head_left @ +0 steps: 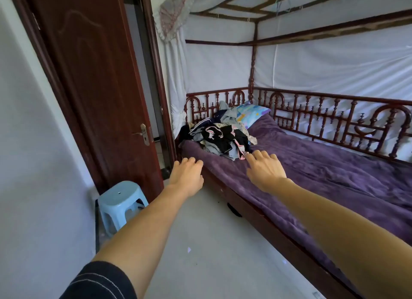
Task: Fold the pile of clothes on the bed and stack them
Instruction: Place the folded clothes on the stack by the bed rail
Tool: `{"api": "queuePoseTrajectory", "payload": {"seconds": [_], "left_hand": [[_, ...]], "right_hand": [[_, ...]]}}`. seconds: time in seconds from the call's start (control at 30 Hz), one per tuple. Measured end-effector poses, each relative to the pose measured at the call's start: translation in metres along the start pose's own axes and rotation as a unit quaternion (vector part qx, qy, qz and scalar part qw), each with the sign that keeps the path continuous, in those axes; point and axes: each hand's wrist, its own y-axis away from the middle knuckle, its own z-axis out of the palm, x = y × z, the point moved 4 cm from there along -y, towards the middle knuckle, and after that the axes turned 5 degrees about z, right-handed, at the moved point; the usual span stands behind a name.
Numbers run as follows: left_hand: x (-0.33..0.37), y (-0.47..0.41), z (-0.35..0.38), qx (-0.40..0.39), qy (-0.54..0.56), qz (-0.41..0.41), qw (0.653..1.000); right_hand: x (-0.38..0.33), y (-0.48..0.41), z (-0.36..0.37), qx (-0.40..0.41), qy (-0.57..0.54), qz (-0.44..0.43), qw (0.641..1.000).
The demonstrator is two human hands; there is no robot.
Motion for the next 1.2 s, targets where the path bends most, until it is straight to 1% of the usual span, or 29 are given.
{"api": "queuePoseTrajectory", "payload": {"seconds": [0.03,0.23,0.43,0.63,0.7,0.8,0.87,1.0,1.13,1.2], "left_hand": [[-0.001,-0.004,0.006,-0.015,-0.001,-0.002,1.000],[-0.011,-0.058,0.062,-0.045,0.000,0.006,0.999],[-0.029,-0.141,0.114,-0.075,0.002,0.008,0.997],[-0.061,-0.216,0.147,-0.080,0.048,-0.022,0.995],[-0.075,-0.241,0.160,-0.091,0.053,-0.031,0.994],[-0.099,-0.287,0.183,-0.086,0.069,-0.047,0.993],[-0.113,-0.319,0.202,-0.085,0.077,-0.042,0.992],[-0.148,-0.391,0.244,-0.086,0.073,-0.015,0.994],[-0.188,-0.470,0.275,-0.086,0.117,0.004,0.989],[-0.205,-0.513,0.286,-0.078,0.130,0.006,0.988]], "right_hand": [[-0.001,-0.004,0.006,-0.016,0.002,0.006,1.000],[0.006,-0.057,0.071,-0.050,-0.013,0.006,0.999],[0.019,-0.147,0.140,-0.083,-0.026,0.006,0.996],[0.024,-0.240,0.180,-0.089,-0.040,-0.017,0.995],[0.022,-0.270,0.195,-0.090,-0.037,-0.029,0.995],[0.020,-0.322,0.218,-0.082,-0.043,-0.040,0.995],[0.019,-0.357,0.236,-0.083,-0.044,-0.042,0.995],[0.017,-0.433,0.279,-0.079,-0.030,-0.028,0.996],[0.019,-0.512,0.309,-0.095,-0.044,-0.001,0.994],[0.025,-0.547,0.323,-0.087,-0.057,0.016,0.994]]}}
